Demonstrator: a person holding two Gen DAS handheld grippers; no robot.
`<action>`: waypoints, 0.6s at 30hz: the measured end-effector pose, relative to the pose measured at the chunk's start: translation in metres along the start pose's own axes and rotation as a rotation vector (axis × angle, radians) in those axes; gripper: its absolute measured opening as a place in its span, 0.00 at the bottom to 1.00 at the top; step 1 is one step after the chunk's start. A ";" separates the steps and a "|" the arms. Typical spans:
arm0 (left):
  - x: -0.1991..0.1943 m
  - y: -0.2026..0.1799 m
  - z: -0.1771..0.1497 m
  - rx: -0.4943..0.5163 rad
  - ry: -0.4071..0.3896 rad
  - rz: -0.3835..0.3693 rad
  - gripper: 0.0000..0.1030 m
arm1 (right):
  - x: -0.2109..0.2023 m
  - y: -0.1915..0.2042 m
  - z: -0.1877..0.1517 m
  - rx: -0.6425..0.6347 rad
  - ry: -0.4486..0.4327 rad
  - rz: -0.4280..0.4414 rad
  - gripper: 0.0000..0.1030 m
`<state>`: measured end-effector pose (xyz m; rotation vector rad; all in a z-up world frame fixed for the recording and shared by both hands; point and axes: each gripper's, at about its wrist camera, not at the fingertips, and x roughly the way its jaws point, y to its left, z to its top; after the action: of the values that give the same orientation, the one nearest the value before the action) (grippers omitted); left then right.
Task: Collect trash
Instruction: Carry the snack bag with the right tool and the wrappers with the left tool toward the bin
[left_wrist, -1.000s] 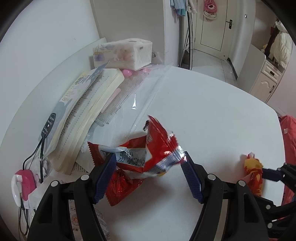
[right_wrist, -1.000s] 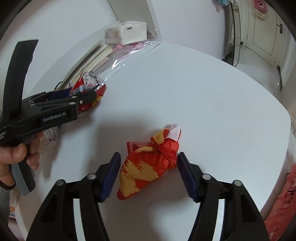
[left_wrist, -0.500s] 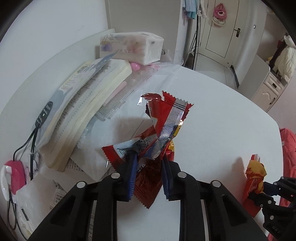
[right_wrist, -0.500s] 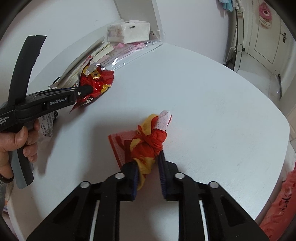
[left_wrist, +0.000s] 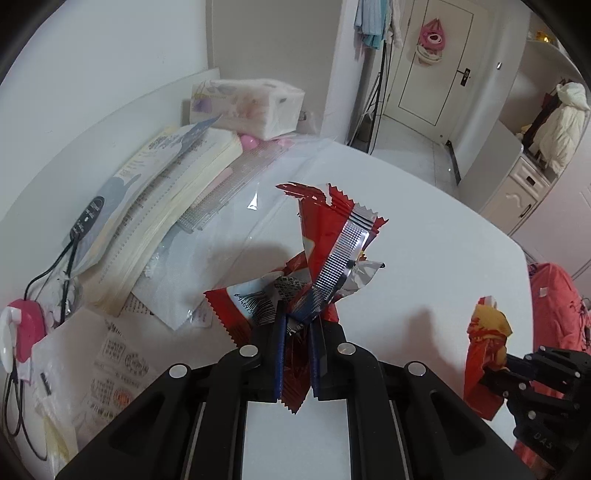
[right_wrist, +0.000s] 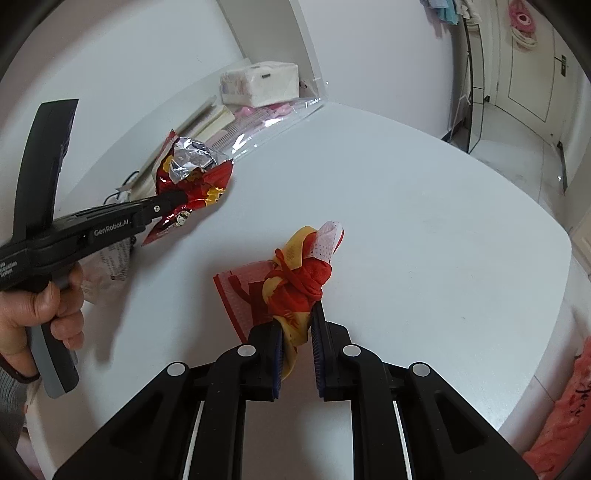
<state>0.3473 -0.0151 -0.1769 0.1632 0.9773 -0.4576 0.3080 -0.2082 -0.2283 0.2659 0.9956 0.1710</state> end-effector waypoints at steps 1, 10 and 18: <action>-0.005 -0.003 -0.001 0.001 -0.004 -0.003 0.11 | -0.005 0.000 0.000 -0.001 -0.007 0.006 0.14; -0.056 -0.058 -0.030 0.060 -0.020 -0.040 0.11 | -0.065 -0.009 -0.023 0.009 -0.053 0.051 0.14; -0.075 -0.121 -0.057 0.128 0.000 -0.112 0.11 | -0.122 -0.033 -0.062 0.028 -0.061 0.044 0.14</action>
<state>0.2146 -0.0816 -0.1384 0.2242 0.9611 -0.6233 0.1908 -0.2632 -0.1724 0.3175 0.9326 0.1883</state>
